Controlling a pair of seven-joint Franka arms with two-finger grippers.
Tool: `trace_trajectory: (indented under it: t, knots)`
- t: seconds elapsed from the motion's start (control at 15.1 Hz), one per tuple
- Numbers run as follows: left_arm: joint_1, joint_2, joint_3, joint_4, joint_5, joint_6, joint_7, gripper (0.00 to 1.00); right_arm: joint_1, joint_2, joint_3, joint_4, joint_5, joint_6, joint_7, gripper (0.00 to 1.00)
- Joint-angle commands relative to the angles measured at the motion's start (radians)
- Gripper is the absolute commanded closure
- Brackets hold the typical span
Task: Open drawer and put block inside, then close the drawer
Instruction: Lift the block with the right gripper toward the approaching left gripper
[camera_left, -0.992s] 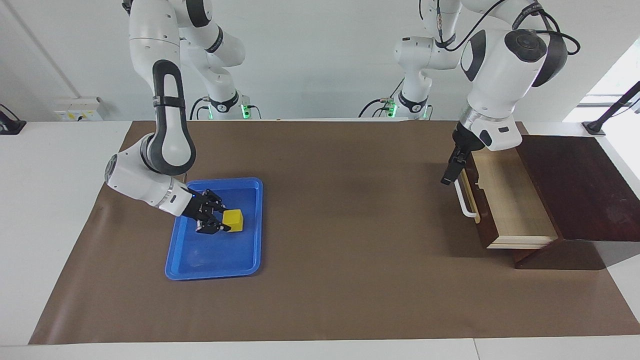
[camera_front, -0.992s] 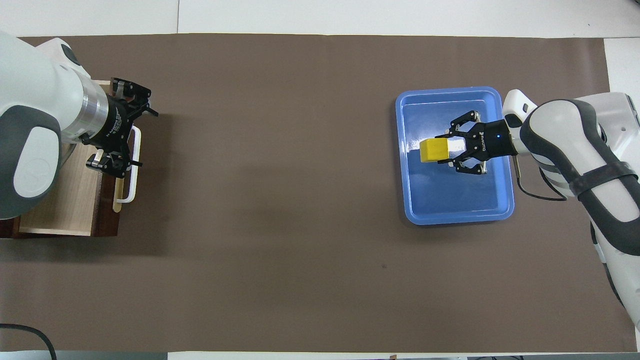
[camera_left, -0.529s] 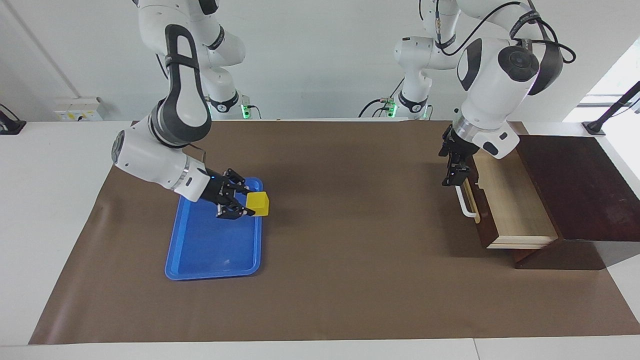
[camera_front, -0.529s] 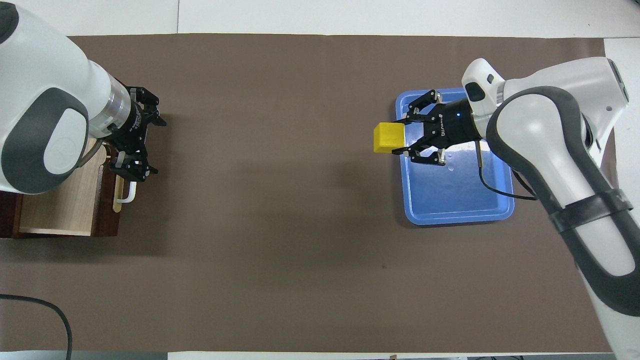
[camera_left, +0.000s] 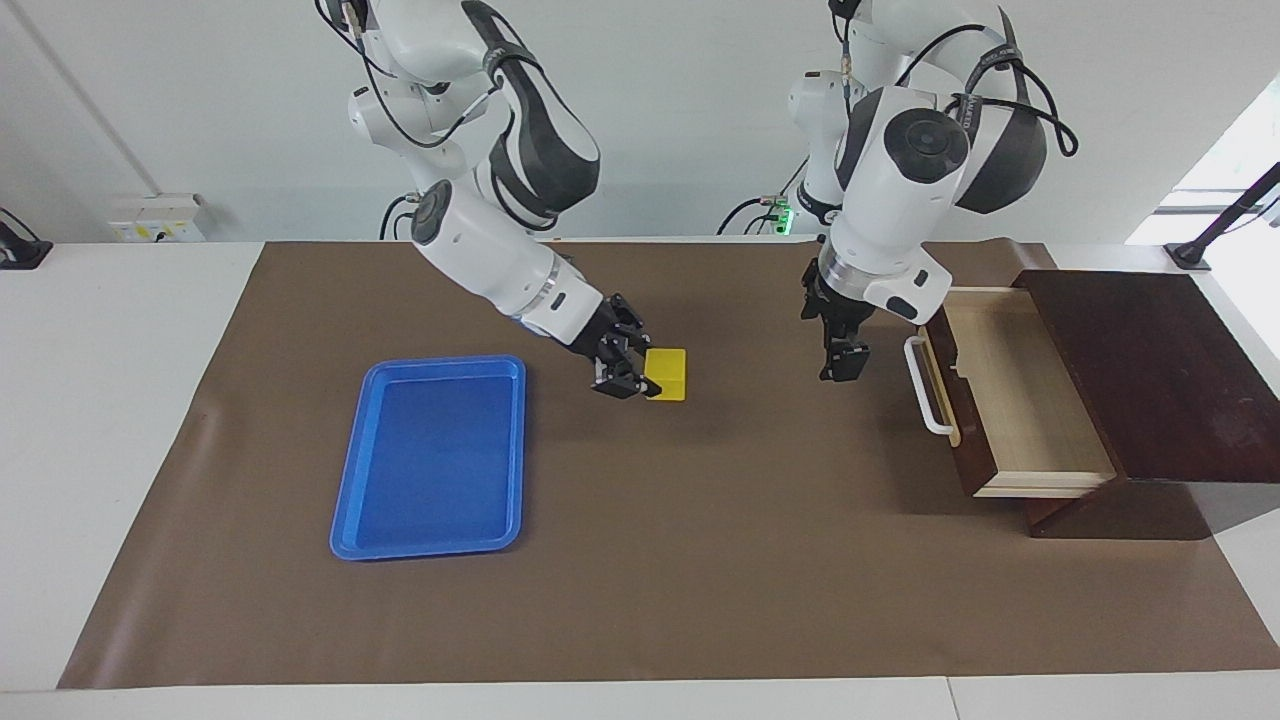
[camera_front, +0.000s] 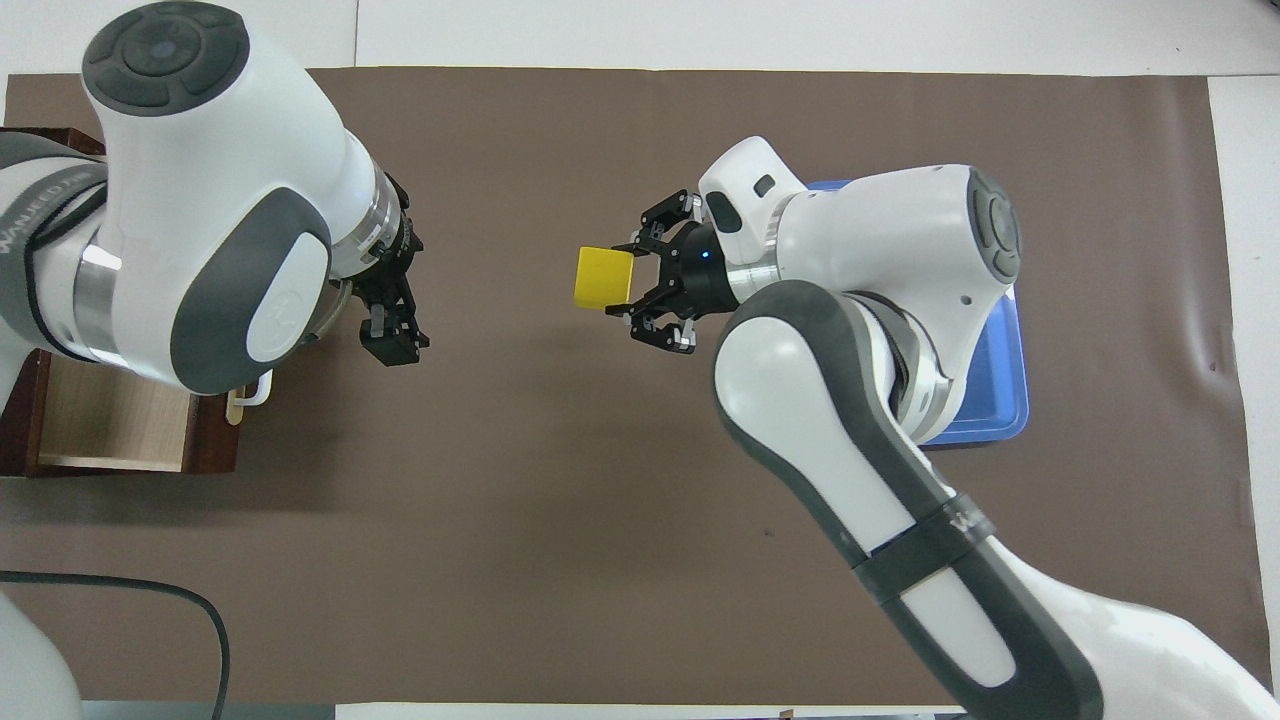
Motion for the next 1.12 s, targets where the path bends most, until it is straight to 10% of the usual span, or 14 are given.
trace_trajectory:
  t: [0.0, 1.06]
  knots:
    - [-0.041, 0.001, 0.014, -0.018, -0.009, 0.023, -0.034, 0.00, 0.043, 0.014, -0.005, 0.016, 0.017, 0.042, 0.042, 1.00]
    - [-0.153, -0.074, 0.014, -0.192, -0.004, 0.179, -0.039, 0.00, 0.113, 0.017, -0.005, 0.013, -0.070, 0.068, 0.051, 1.00]
